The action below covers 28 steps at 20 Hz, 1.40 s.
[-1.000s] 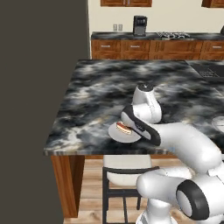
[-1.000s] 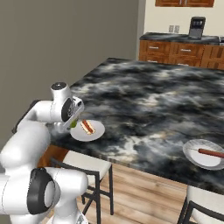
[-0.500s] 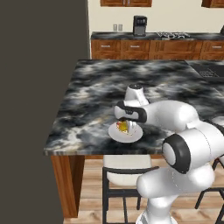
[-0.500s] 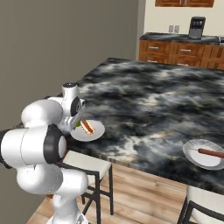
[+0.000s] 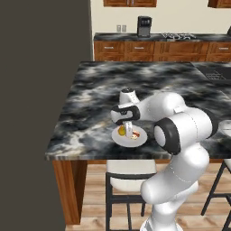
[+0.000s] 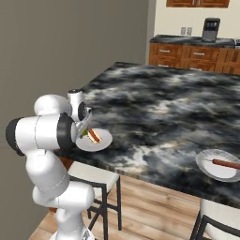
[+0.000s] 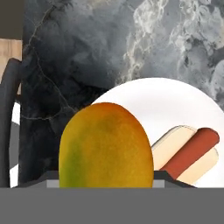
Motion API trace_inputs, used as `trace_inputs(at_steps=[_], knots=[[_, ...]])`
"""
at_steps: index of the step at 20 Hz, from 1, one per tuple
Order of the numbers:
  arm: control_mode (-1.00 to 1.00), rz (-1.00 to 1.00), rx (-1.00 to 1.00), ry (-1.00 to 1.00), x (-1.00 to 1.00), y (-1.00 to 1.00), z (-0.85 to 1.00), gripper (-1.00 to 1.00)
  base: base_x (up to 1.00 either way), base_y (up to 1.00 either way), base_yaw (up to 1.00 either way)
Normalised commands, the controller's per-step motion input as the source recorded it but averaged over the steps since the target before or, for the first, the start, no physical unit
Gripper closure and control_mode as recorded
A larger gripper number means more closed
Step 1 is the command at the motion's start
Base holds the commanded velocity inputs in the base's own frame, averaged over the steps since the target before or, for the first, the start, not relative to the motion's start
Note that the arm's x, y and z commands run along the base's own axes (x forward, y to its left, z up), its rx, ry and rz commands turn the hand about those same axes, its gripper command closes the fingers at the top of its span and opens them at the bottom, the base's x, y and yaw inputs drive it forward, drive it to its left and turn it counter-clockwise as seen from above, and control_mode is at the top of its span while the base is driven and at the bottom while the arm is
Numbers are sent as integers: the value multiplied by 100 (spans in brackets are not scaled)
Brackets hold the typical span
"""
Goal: Pick up the orange and mango from the fridge and place one fruit on each plate on the dining counter.
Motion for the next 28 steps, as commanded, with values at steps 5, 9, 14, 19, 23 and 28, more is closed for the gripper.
trace_inputs(at_steps=[5,9,14,19,23,28], knots=[[-100,-9,0,0,0,-2,-41,100,0,0,0],[-100,-4,0,-6,-2,-8,-42,100,0,0,0],[-100,-1,-1,-11,10,-10,-43,100,0,0,0],[-100,0,-1,-19,25,-4,-39,100,0,0,0],[-100,0,-3,-20,-8,-21,-25,100,0,0,0],[-100,0,-3,-17,-10,-26,-11,-100,0,0,0]])
